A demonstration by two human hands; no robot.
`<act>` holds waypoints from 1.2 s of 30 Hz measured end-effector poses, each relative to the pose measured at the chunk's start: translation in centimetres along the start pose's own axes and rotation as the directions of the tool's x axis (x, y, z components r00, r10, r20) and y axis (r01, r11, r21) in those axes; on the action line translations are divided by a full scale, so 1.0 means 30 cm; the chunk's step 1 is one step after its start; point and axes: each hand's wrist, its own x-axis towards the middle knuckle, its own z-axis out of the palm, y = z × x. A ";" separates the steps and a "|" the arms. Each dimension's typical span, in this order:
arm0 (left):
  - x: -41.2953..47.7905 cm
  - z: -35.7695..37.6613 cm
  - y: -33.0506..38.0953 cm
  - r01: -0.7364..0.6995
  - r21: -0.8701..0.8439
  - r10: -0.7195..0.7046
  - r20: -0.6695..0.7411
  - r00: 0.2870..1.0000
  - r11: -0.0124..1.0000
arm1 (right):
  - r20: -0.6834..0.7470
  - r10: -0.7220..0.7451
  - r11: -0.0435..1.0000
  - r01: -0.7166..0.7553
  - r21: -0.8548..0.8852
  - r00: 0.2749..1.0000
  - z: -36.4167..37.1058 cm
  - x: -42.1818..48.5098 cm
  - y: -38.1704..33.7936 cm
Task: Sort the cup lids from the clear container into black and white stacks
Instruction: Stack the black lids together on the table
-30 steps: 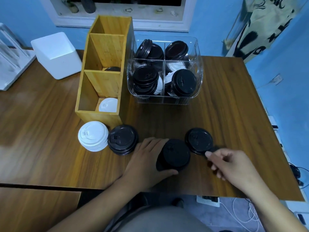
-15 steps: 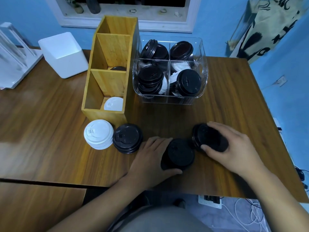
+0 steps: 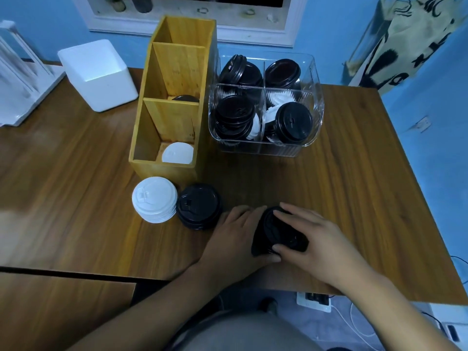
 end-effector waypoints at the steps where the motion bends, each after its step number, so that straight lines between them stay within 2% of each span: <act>1: 0.000 0.002 -0.002 -0.003 -0.006 0.002 -0.005 1.000 1.000 | 0.011 0.001 1.000 0.000 -0.011 1.000 -0.003 0.004 0.000; 6: -0.005 0.005 -0.001 0.004 -0.018 -0.004 -0.012 1.000 1.000 | 0.054 0.016 0.997 -0.012 -0.077 0.998 -0.011 0.025 -0.017; 10: -0.053 -0.031 -0.008 -0.022 -0.119 0.016 -0.050 0.999 0.993 | 0.013 0.013 1.000 -0.013 -0.010 1.000 0.030 0.002 -0.029; 12: -0.105 -0.085 -0.021 -0.031 -0.171 0.007 -0.141 0.990 0.985 | 0.015 -0.001 1.000 0.001 -0.017 1.000 0.051 -0.001 -0.035; 14: -0.173 -0.137 -0.050 -0.008 -0.149 -0.036 -0.292 0.956 0.989 | -0.005 -0.028 0.998 0.028 -0.048 1.000 0.062 0.007 -0.043; 16: -0.232 -0.181 -0.090 0.099 -0.120 -0.141 -0.420 0.897 0.988 | -0.045 -0.055 0.998 0.054 -0.028 0.997 0.057 0.021 -0.061; 18: -0.265 -0.204 -0.128 0.222 -0.122 -0.253 -0.470 0.846 0.967 | -0.085 -0.077 0.996 0.080 0.038 0.993 0.042 0.049 -0.101; 21: -0.272 -0.205 -0.152 0.309 -0.073 -0.311 -0.416 0.855 0.948 | -0.098 -0.107 0.984 0.120 0.132 0.989 0.041 0.126 -0.187; 26: -0.271 -0.165 -0.151 0.286 -0.054 -0.286 -0.359 0.888 0.957 | 0.038 -0.212 0.972 0.207 0.106 0.976 0.091 0.280 -0.301; 29: -0.283 -0.171 -0.169 0.289 -0.093 -0.302 -0.365 0.881 0.953 | 0.124 -0.261 0.960 0.244 0.135 0.957 0.086 0.328 -0.312; 32: -0.284 -0.181 -0.174 0.278 -0.201 -0.336 -0.378 0.863 0.939 | 0.187 -0.325 0.945 0.312 0.093 0.927 0.073 0.352 -0.298; 36: -0.269 -0.169 -0.171 0.284 -0.319 -0.397 -0.382 0.834 0.904 | 0.229 -0.330 0.944 0.315 0.100 0.916 0.087 0.367 -0.293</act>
